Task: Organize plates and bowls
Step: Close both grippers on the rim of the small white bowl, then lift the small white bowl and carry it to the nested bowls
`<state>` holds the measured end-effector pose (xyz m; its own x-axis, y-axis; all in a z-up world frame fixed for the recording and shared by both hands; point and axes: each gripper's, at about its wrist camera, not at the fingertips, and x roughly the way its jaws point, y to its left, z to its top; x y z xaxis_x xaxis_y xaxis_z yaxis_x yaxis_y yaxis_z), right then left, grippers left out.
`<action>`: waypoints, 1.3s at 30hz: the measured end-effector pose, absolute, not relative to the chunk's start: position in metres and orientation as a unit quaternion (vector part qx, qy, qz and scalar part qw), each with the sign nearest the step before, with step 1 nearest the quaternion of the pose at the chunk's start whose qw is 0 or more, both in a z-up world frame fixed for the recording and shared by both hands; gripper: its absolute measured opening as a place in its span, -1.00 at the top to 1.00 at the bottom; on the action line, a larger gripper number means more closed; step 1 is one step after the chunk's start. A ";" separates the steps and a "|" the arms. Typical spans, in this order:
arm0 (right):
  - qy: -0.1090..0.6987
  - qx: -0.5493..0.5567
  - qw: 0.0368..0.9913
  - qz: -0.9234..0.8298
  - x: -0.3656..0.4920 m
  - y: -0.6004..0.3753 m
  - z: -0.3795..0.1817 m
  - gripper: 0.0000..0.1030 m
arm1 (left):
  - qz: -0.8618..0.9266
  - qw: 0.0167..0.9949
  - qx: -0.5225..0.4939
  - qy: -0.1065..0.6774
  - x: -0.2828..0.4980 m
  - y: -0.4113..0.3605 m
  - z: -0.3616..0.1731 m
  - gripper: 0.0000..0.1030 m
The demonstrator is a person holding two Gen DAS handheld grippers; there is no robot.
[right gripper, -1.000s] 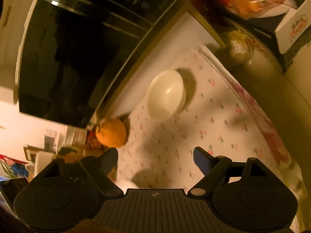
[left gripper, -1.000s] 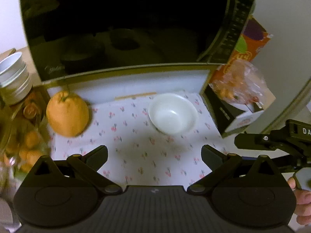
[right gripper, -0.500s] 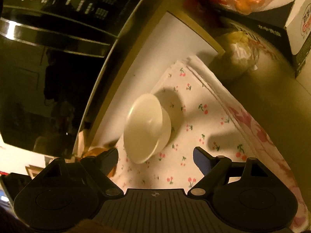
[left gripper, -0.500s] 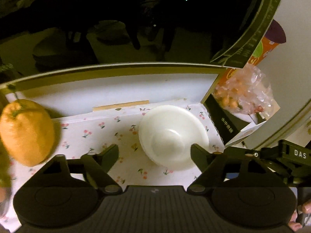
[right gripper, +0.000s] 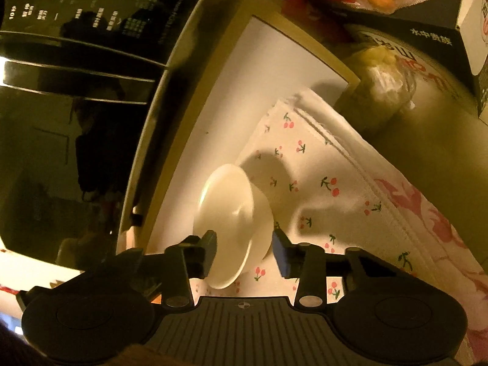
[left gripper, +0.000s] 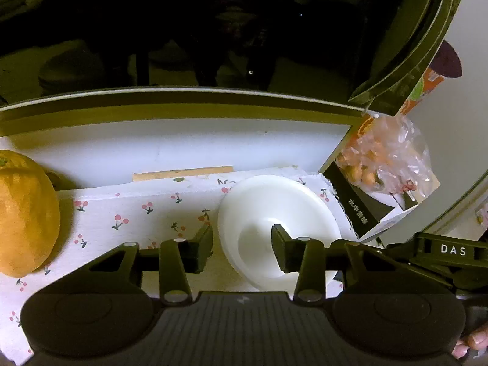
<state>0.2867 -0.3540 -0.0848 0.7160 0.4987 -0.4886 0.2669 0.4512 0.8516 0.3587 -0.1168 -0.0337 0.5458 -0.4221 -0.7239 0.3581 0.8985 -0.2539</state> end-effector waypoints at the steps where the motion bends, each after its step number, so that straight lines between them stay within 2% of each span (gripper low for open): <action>1: 0.369 0.518 0.768 0.072 0.287 -0.354 -0.085 0.37 | -0.223 0.878 -0.037 0.423 0.359 -0.117 -0.035 0.31; 10: 0.366 0.521 0.768 0.065 0.288 -0.353 -0.092 0.66 | -0.209 0.882 -0.026 0.423 0.361 -0.120 -0.041 0.67; 16: 0.370 0.519 0.768 0.068 0.288 -0.351 -0.091 0.75 | -0.204 0.885 -0.023 0.419 0.360 -0.119 -0.039 0.77; 28: 0.370 0.524 0.764 0.069 0.278 -0.350 -0.072 0.76 | -0.201 0.888 -0.005 0.413 0.346 -0.120 -0.021 0.77; 39: 0.360 0.527 0.766 0.079 0.245 -0.344 -0.031 0.76 | -0.200 0.892 0.015 0.406 0.305 -0.113 0.018 0.77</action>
